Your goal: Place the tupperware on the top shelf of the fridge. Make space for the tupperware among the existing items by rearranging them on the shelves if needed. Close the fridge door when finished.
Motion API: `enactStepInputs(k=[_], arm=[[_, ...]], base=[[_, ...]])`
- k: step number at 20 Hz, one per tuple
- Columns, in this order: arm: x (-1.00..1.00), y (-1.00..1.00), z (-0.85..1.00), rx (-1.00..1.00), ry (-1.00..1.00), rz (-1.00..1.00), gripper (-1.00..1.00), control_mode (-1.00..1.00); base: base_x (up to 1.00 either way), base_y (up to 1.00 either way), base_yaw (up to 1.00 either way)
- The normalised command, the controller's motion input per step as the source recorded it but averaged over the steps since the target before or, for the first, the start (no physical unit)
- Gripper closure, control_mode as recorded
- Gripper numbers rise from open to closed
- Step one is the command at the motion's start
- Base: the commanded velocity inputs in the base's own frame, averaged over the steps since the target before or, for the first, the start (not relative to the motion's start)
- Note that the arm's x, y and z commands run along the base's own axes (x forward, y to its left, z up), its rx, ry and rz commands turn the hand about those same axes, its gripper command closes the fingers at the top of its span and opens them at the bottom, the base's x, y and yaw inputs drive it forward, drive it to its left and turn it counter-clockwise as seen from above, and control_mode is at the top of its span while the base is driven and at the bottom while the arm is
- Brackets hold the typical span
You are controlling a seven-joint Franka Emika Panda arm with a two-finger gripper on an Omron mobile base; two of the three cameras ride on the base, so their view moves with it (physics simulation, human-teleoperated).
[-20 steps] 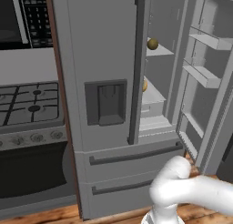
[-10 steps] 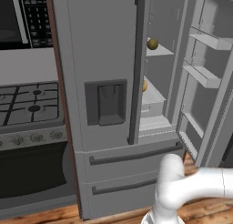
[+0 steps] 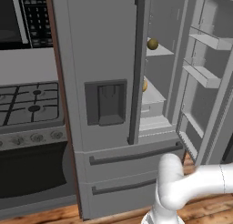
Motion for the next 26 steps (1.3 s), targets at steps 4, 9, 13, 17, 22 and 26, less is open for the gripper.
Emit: enactStepInputs(k=[4,9,13,17,22,26], arm=[[-0.4,1.0,-0.2,-0.43,-0.57,0.25,-1.0,-1.0],[-0.44,1.0,-0.23,-0.44,-0.62,0.19,-1.0,-1.0],[0.0,1.0,-0.02,-0.39,-0.43,0.04,-1.0,-1.0],[0.33,1.0,0.05,-0.3,-0.29,0.0,-1.0,-1.0],[0.75,0.7,0.01,-0.1,-0.06,0.0,-1.0,-1.0],[0.8,0.02,0.06,0.04,0.06,0.0,-1.0,-1.0]], base=[[0.0,0.0,0.0],[0.0,0.0,0.0],[0.0,0.0,0.0],[0.0,0.0,0.0],[0.0,0.0,0.0],[0.0,0.0,0.0]])
